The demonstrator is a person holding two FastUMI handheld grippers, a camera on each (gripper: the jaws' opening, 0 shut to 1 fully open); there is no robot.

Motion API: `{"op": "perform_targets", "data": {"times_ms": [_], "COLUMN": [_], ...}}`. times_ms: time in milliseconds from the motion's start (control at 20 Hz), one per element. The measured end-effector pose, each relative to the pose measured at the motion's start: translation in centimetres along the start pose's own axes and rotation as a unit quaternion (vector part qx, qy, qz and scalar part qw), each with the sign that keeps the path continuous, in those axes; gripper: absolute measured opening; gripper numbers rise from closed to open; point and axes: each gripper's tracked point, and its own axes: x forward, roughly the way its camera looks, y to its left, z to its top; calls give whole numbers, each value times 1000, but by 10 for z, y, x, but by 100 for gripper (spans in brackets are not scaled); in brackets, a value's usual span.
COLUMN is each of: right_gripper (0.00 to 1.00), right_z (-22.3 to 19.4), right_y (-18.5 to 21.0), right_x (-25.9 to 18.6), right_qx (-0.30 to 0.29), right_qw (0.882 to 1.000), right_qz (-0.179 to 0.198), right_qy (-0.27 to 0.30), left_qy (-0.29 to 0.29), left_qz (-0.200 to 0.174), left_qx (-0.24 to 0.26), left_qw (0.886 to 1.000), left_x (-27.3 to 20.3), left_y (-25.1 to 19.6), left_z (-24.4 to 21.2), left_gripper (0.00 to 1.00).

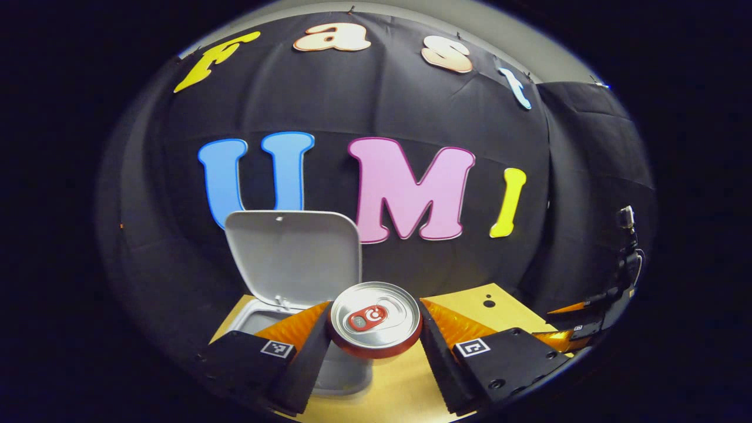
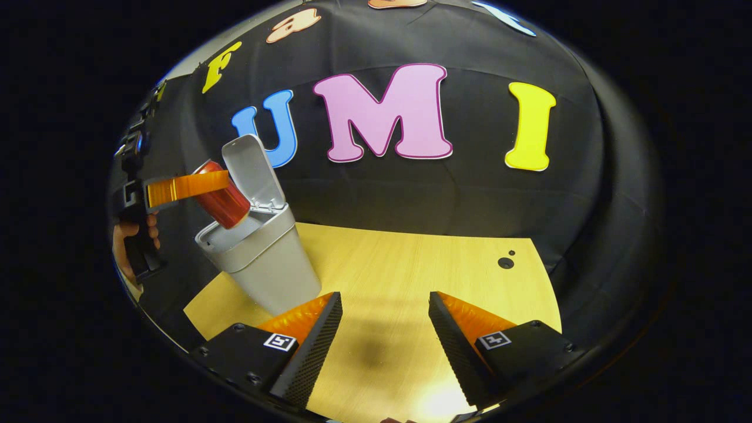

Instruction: Press the lid of the desktop garbage bin to open it, pick up the crumpled paper on the desktop and throw it into the bin, then pick up the pop can on the desktop and drop it into the bin, and finally close the garbage bin lid.

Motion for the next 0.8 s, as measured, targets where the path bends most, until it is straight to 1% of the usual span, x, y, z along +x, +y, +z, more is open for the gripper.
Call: {"op": "perform_targets", "data": {"times_ms": [100,300,450,650,800], "right_gripper": [96,96,97,97,97], "right_z": [-1,-12,-16,-18,-19], "right_y": [6,15,20,21,16], "right_x": [0,4,4,2,0], "right_qx": [0,0,-3,-2,3], "right_qw": [1000,1000,1000,1000,1000], "right_qz": [3,9,11,8,1], "right_qy": [0,12,16,17,16], "left_qy": [17,60,60,52,39], "left_qz": [34,69,76,71,96], "left_qx": [4,-14,-21,-18,-22], "left_qw": [999,996,995,996,994], "left_x": [3,6,7,11,13], "left_y": [37,82,93,93,104], "left_z": [-14,-46,-50,-48,-40], "left_gripper": [84,85,84,86,89]}}
